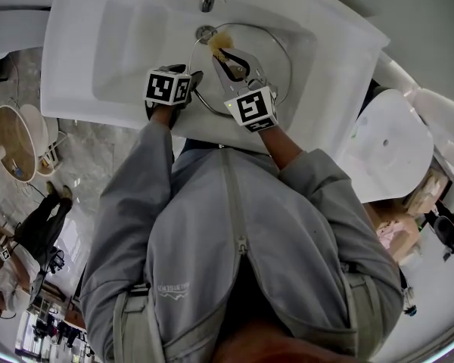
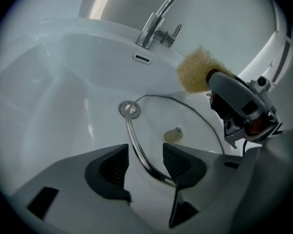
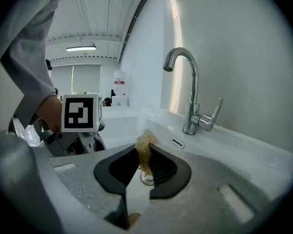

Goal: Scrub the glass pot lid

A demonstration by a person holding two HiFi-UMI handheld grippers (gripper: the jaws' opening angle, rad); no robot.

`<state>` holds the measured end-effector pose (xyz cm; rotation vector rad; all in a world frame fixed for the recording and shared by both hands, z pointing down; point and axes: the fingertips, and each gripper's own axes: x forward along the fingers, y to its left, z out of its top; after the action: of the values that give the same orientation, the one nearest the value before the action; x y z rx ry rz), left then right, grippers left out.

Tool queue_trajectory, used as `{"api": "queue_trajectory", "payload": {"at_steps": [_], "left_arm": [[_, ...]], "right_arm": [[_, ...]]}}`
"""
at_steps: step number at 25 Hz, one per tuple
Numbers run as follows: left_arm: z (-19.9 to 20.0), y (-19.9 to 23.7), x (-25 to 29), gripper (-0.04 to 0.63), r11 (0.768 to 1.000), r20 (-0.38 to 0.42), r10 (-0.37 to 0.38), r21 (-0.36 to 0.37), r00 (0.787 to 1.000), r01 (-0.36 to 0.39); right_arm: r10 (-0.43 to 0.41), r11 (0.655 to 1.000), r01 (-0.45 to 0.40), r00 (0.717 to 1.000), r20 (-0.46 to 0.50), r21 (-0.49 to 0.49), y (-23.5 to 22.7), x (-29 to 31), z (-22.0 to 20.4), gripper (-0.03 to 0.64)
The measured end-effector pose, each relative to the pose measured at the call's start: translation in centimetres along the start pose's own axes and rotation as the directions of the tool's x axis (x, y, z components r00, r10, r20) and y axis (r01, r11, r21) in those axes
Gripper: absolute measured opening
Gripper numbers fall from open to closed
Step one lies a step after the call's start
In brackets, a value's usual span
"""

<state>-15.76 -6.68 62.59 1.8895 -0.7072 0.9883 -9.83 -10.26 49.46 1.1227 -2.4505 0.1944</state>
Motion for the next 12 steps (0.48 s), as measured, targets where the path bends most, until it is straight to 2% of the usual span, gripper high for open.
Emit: {"api": "queue_trajectory", "payload": {"at_steps": [3, 5, 7, 9, 12], "left_arm": [[-1.1, -0.5, 1.2, 0.201, 0.998, -0.102, -0.055, -0.024, 0.993, 0.052], [-1.3, -0.4, 1.5, 0.199, 0.994, -0.125, -0.089, -0.078, 0.988, 0.08], [-1.1, -0.3, 1.5, 0.162, 0.981, -0.114, -0.131, -0.159, 0.985, 0.111], [-0.7, -0.2, 1.3, 0.128, 0.969, -0.091, -0.156, -0.208, 0.984, 0.134], [-0.5, -0.1, 0.8, 0.118, 0.977, -0.058, -0.129, -0.178, 0.99, 0.117]], "right_arm": [[-0.002, 1.0, 0.002, 1.0, -0.002, 0.008, -0.3, 0.2, -0.1, 0.052], [-0.006, 1.0, 0.006, 1.0, -0.003, 0.011, -0.7, 0.4, -0.1, 0.052], [-0.006, 1.0, 0.006, 1.0, -0.009, 0.014, -1.0, 0.6, -0.3, 0.052], [-0.004, 1.0, 0.005, 1.0, -0.016, 0.016, -1.2, 0.7, -0.5, 0.052], [-0.001, 1.0, 0.002, 1.0, -0.016, 0.013, -1.3, 0.8, -0.6, 0.052]]}}
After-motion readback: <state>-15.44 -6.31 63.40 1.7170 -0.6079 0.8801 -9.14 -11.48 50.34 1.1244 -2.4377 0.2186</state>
